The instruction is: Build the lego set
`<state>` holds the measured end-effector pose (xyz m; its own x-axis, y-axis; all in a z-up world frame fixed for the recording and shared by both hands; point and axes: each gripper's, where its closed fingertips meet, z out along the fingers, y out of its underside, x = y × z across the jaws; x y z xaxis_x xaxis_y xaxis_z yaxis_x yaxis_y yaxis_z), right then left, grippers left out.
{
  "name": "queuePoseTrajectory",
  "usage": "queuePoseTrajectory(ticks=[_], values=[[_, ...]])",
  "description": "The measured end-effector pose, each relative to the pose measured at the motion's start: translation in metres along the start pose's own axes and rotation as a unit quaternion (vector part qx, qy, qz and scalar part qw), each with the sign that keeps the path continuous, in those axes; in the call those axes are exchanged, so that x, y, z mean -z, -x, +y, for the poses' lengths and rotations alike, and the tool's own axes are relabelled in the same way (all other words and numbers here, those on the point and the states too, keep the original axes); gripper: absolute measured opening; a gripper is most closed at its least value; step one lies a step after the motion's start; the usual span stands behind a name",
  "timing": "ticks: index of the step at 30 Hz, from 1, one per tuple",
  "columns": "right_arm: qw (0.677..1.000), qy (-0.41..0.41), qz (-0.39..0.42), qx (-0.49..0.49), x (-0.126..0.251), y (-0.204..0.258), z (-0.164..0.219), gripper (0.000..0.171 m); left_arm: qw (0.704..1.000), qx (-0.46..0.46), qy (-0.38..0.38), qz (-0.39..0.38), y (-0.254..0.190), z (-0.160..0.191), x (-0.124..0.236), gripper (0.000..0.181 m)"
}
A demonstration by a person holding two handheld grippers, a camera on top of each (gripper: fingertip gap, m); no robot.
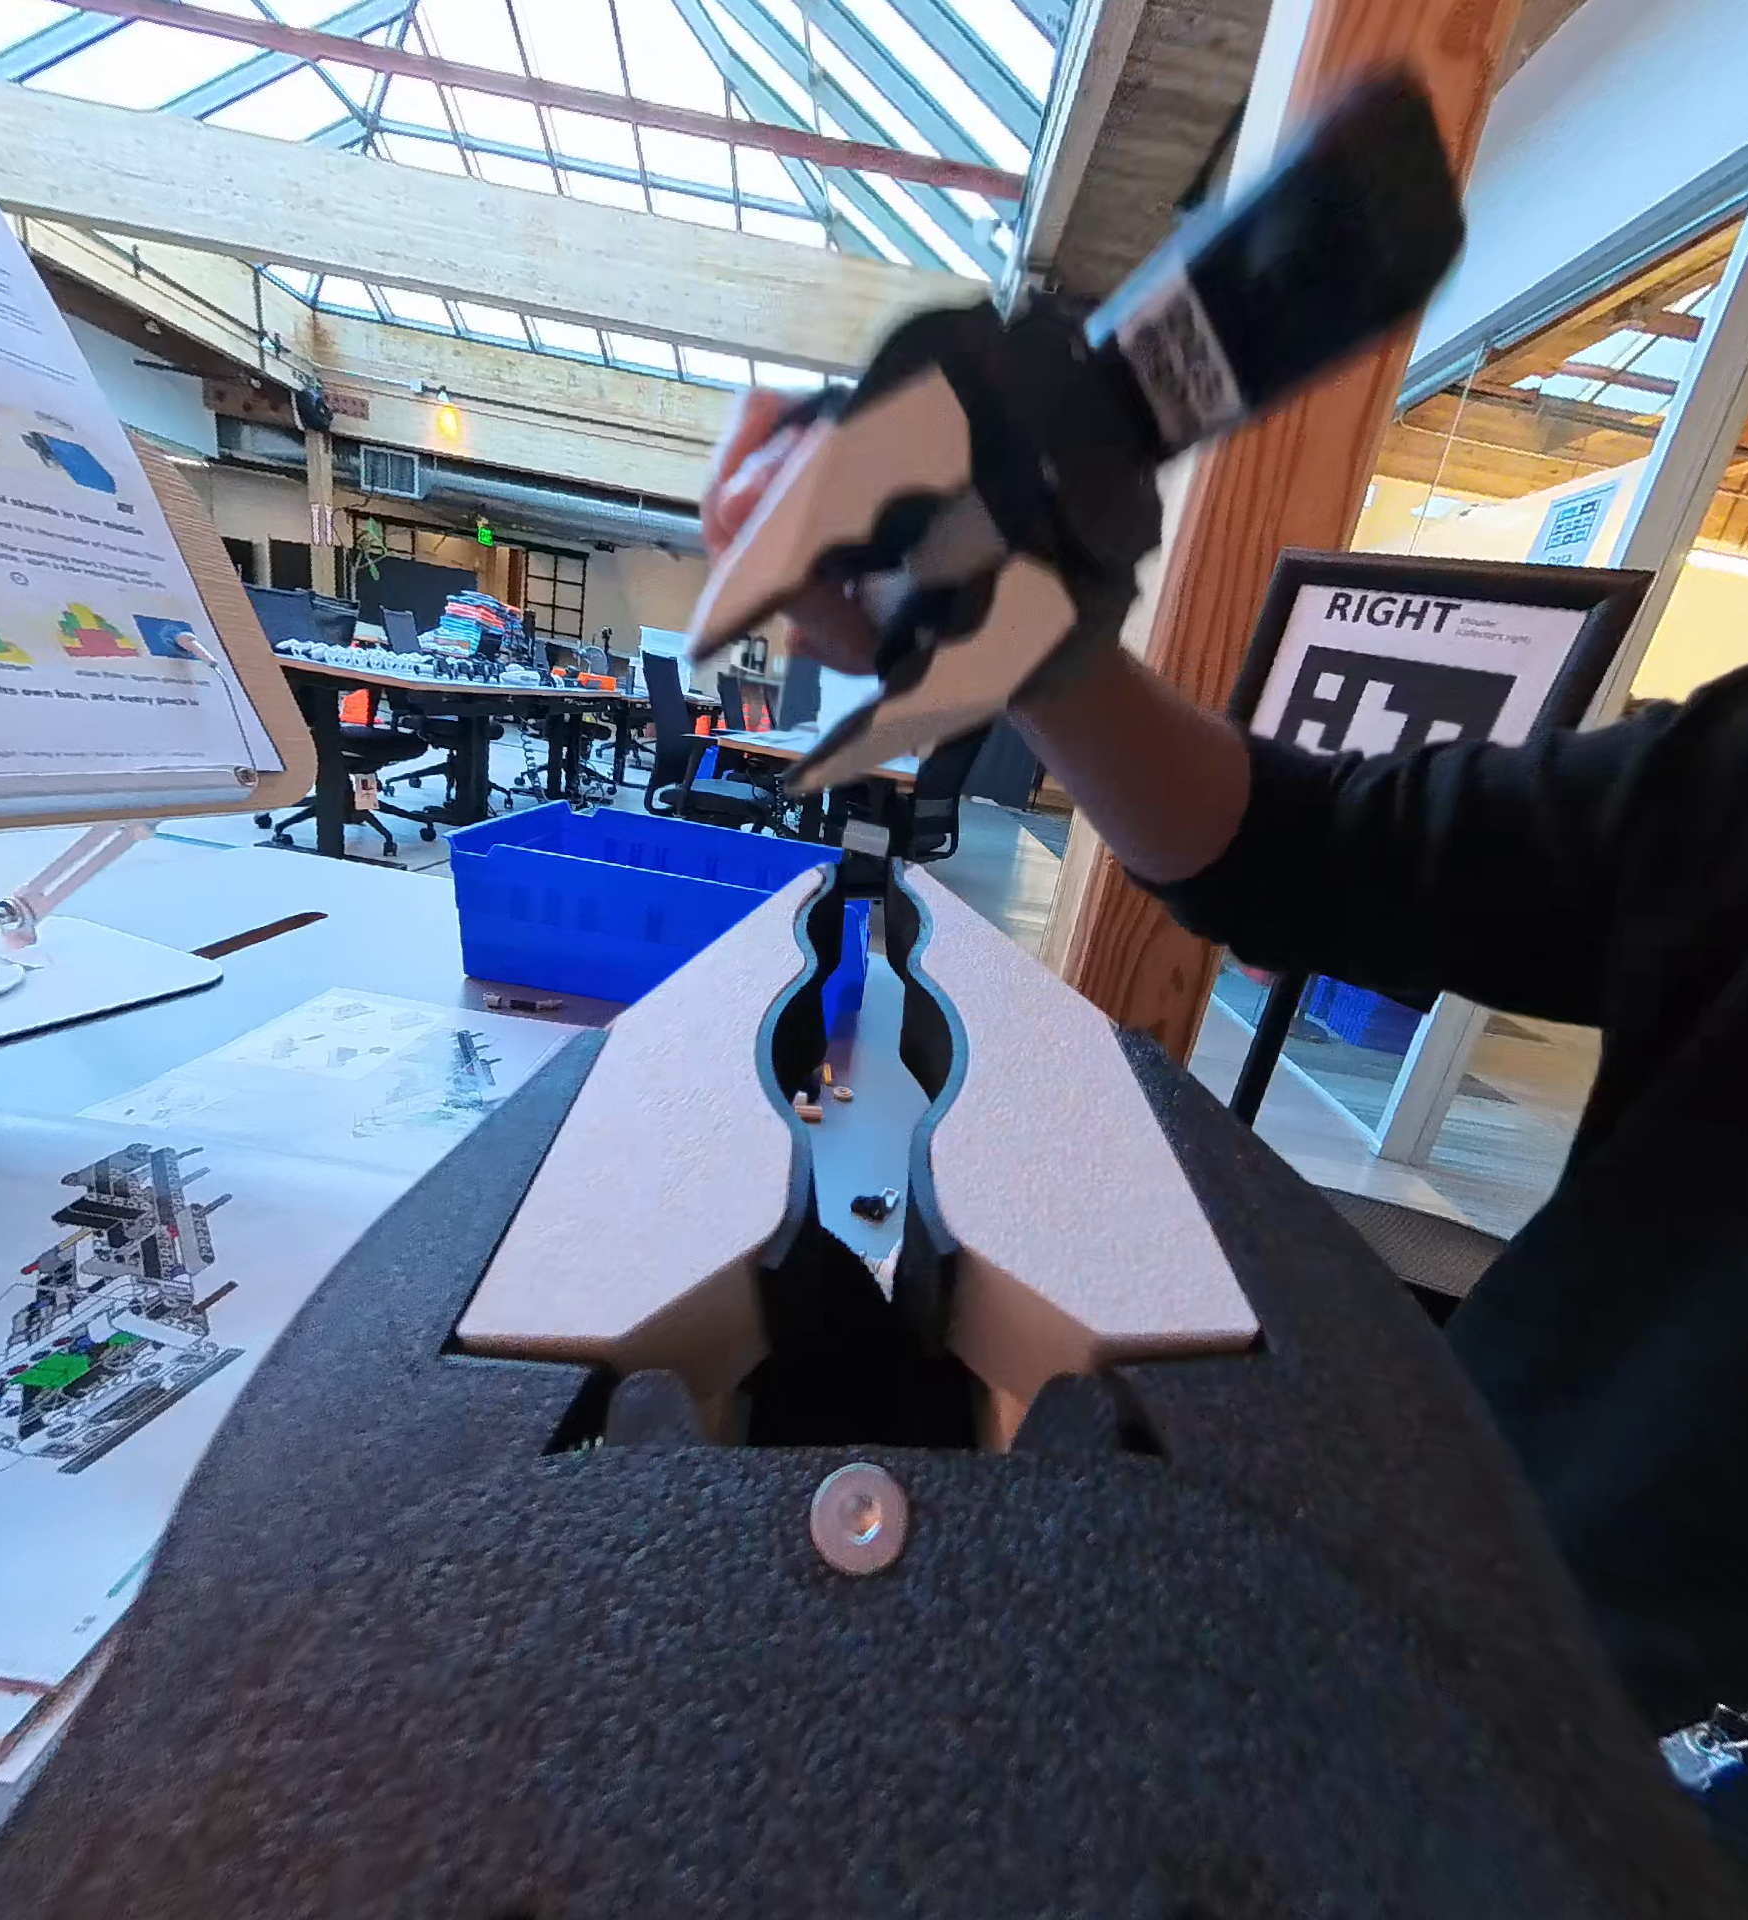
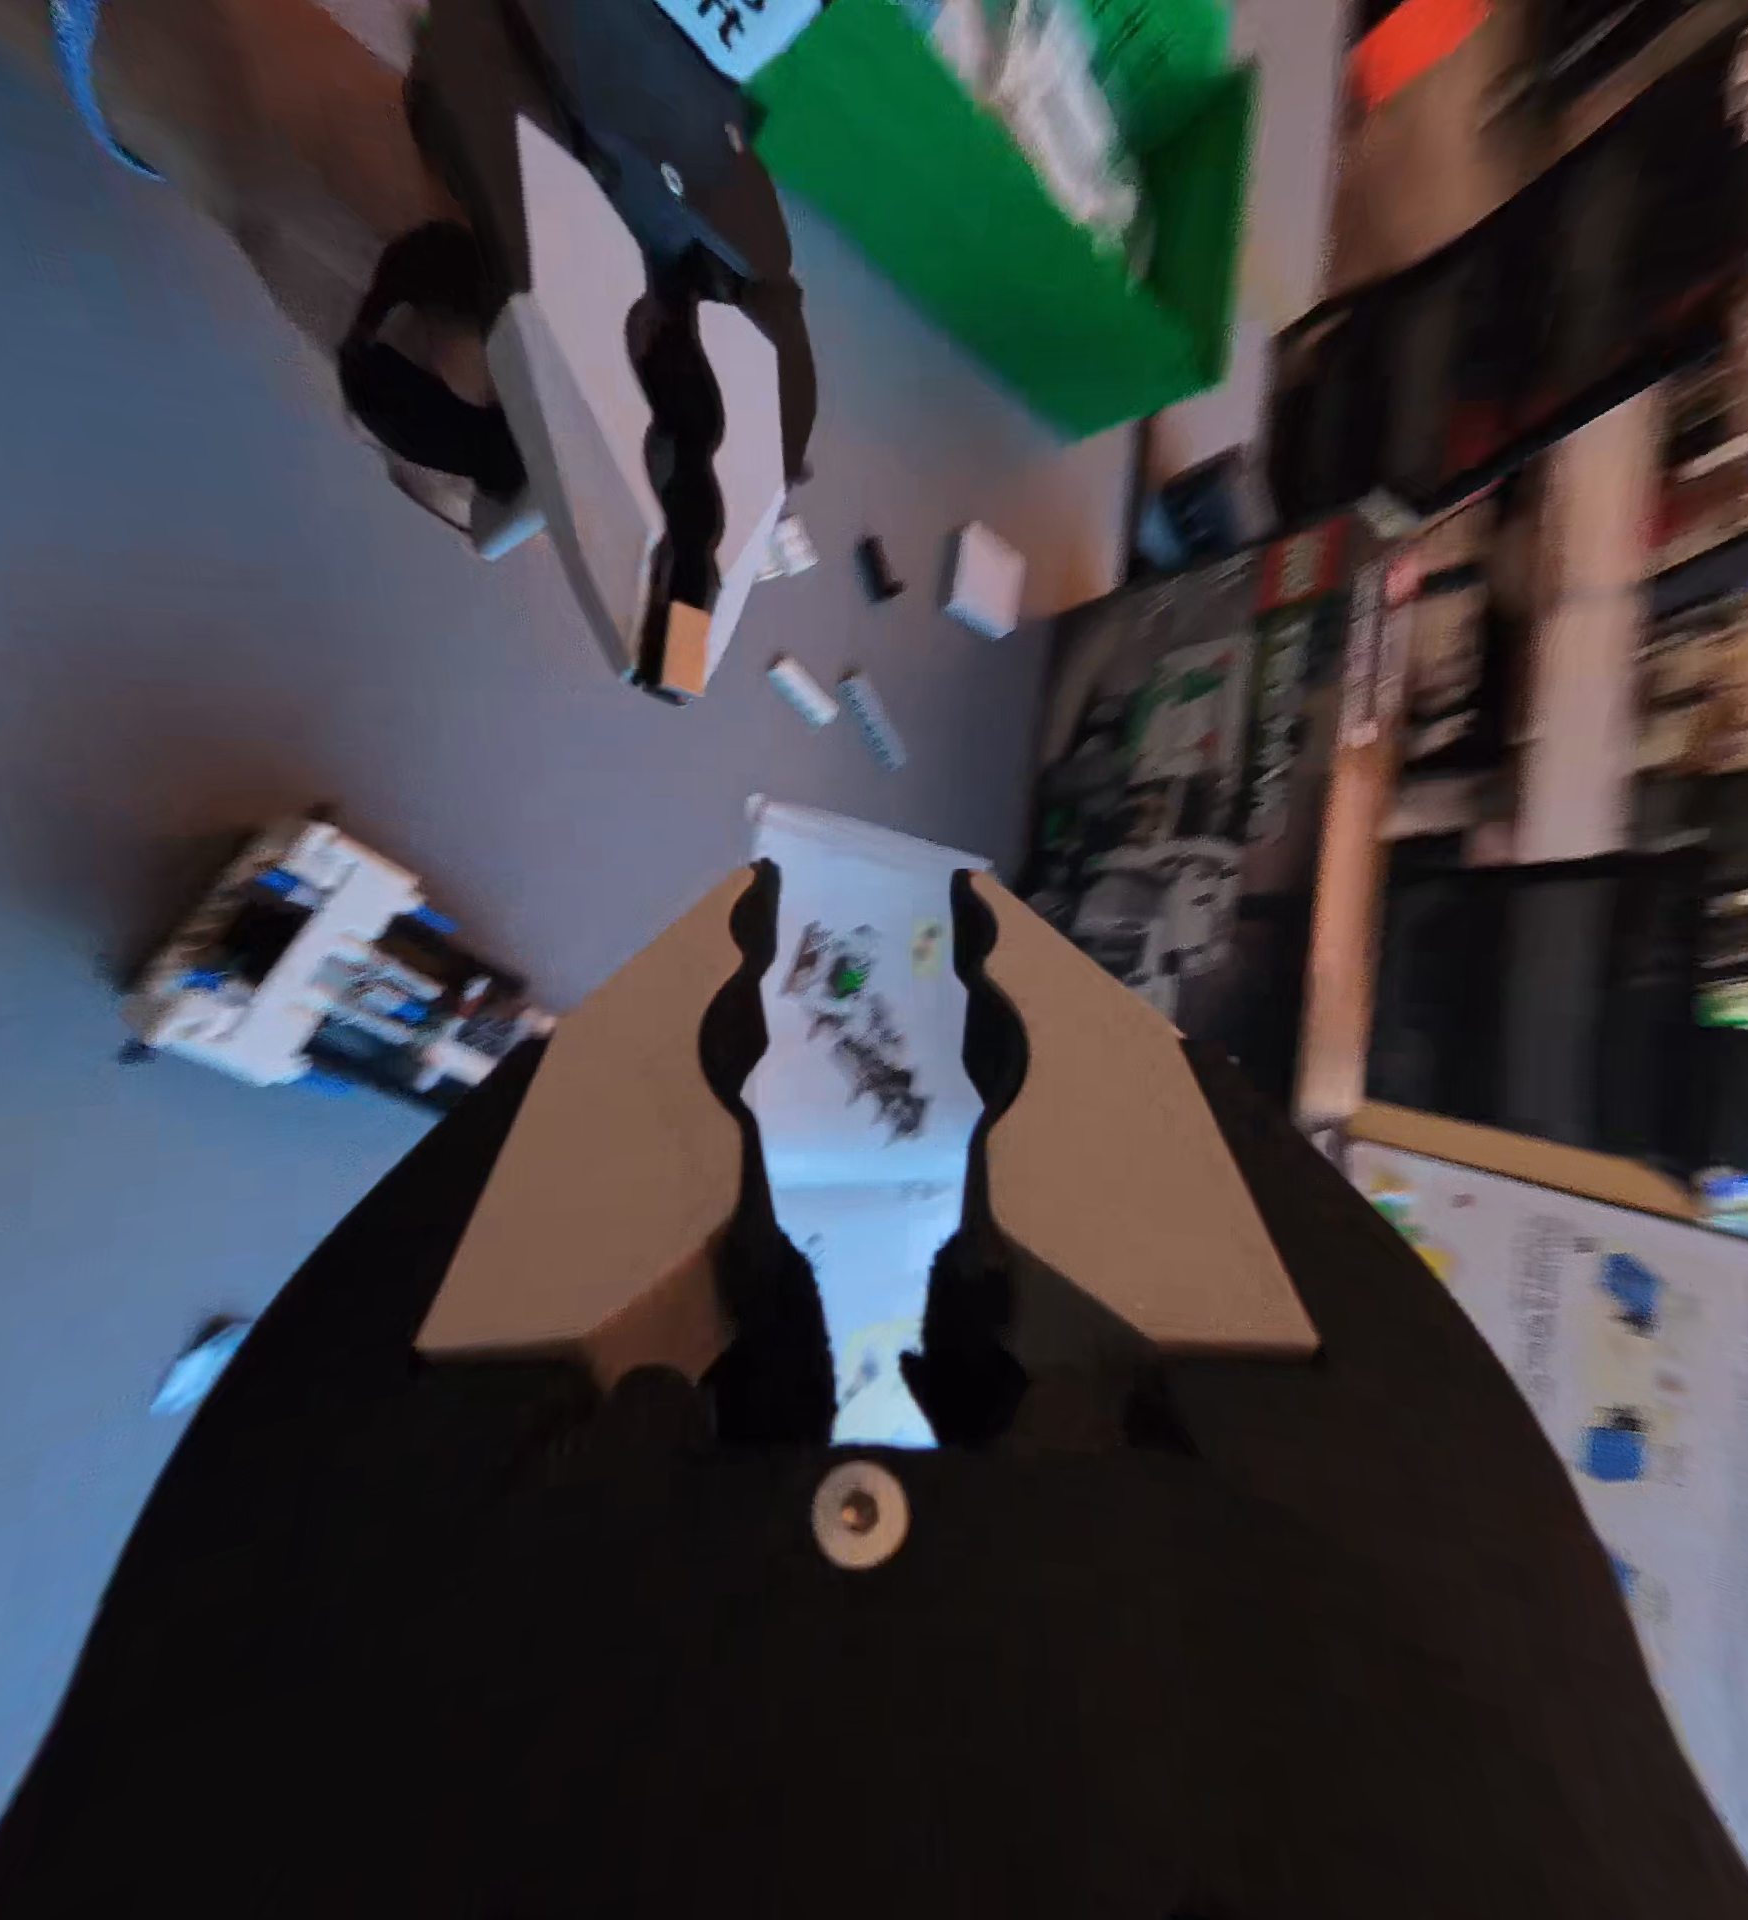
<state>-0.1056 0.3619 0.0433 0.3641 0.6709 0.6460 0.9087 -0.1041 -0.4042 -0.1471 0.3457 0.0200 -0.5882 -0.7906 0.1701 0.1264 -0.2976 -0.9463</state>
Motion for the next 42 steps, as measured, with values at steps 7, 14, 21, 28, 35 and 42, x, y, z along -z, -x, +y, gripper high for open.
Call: queuePoseTrajectory(ticks=[7,14,21,28,35,42], values=[[0.963,-0.051,0.220,0.147,-0.009,0.027,-0.005,0.028,1.000,0.007,0.008,0.000,0.003,0.004,-0.002,0.007],[0.945,-0.052,0.261,0.191,-0.016,0.029,-0.019,0.026,1.000,0.012,0.019,0.000,0.005,0.010,-0.006,0.007],[0.943,-0.023,0.251,0.216,-0.027,0.034,-0.017,0.024,1.000,0.013,0.020,-0.006,0.009,0.010,-0.004,0.006],[0.939,-0.013,0.262,0.222,-0.030,0.033,-0.017,0.025,1.000,0.012,0.026,-0.004,0.007,0.013,-0.008,0.007],[0.933,-0.012,0.283,0.220,-0.031,0.031,-0.019,0.014,1.000,0.007,0.015,-0.014,0.007,0.012,-0.009,0.007],[0.925,-0.008,0.317,0.209,-0.028,0.022,-0.023,0.014,0.999,-0.003,-0.025,-0.041,0.010,0.001,-0.009,0.006]])
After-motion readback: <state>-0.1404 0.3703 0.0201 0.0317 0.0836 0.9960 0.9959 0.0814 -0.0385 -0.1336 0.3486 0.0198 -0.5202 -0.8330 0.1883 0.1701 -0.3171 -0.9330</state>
